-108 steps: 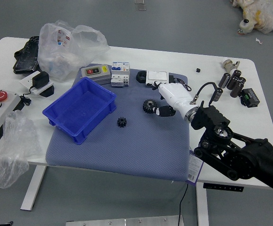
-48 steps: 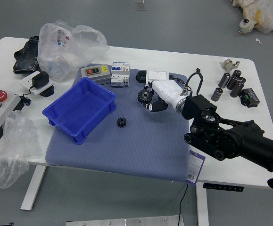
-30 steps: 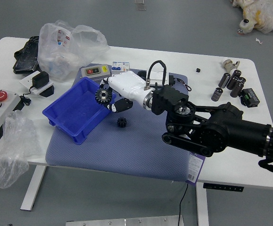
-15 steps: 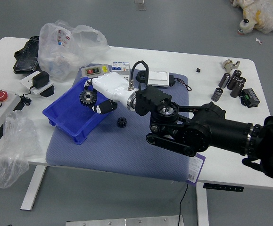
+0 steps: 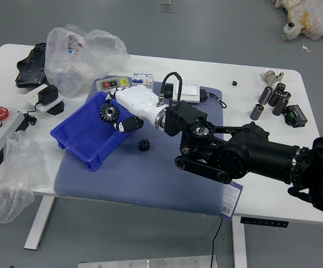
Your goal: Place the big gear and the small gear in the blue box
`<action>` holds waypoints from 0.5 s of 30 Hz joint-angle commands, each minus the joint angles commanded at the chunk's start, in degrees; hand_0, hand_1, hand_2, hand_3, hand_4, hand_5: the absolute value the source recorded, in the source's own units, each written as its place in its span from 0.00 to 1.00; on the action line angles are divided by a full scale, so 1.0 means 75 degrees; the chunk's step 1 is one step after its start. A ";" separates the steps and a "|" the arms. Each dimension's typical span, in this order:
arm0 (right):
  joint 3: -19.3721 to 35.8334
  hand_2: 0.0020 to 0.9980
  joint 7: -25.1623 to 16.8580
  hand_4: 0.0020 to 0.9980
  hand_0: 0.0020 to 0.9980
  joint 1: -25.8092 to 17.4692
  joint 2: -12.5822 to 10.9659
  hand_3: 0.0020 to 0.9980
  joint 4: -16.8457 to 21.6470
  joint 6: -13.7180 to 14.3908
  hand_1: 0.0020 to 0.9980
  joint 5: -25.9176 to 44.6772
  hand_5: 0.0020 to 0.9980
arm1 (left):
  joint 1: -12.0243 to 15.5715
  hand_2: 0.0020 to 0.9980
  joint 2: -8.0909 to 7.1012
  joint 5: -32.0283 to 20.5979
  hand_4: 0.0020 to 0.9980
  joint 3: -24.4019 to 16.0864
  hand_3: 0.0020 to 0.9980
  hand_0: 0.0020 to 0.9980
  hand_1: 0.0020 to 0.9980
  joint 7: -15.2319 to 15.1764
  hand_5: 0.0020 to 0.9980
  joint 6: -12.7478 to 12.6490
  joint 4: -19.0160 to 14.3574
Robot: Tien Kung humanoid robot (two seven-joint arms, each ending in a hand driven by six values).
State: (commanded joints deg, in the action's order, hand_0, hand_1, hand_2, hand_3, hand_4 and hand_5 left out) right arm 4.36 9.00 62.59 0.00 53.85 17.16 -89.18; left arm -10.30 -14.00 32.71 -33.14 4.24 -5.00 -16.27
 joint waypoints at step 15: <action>0.0597 0.83 -0.0033 0.69 0.54 -0.0259 -0.0175 0.82 0.0309 0.0080 0.78 -0.0142 0.32 | 0.0009 0.63 0.0011 -0.0034 0.70 0.0054 0.70 0.67 0.64 -0.0039 0.38 0.0000 0.0009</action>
State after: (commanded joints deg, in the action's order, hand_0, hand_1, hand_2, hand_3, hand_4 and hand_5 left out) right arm 8.84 8.75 60.65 -1.31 56.17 17.76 -90.24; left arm -10.23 -13.92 32.45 -32.74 3.94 -5.01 -16.20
